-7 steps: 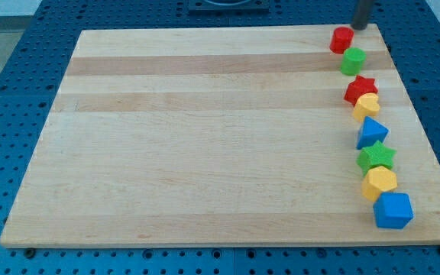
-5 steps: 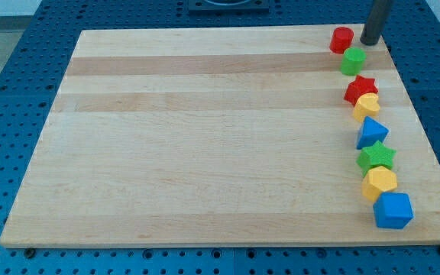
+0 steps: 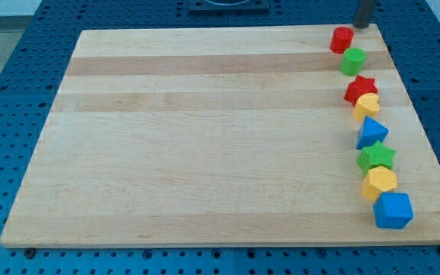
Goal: Push the red circle along with green circle to slightly down
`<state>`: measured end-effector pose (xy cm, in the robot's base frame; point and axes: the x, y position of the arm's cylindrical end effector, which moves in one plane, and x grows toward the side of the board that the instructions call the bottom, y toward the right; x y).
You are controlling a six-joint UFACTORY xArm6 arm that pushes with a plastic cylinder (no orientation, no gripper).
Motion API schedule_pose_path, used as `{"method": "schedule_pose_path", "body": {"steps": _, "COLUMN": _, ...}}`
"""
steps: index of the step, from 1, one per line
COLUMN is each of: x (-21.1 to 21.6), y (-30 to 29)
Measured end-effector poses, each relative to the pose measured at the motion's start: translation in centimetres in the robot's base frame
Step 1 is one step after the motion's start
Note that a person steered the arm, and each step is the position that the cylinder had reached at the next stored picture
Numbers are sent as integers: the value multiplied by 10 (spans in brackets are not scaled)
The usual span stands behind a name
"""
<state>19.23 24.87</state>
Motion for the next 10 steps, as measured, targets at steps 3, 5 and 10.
{"method": "schedule_pose_path", "body": {"steps": 3, "x": 0, "y": -16}}
{"method": "schedule_pose_path", "body": {"steps": 5, "x": 34, "y": -5}}
{"method": "schedule_pose_path", "body": {"steps": 10, "x": 4, "y": -27}}
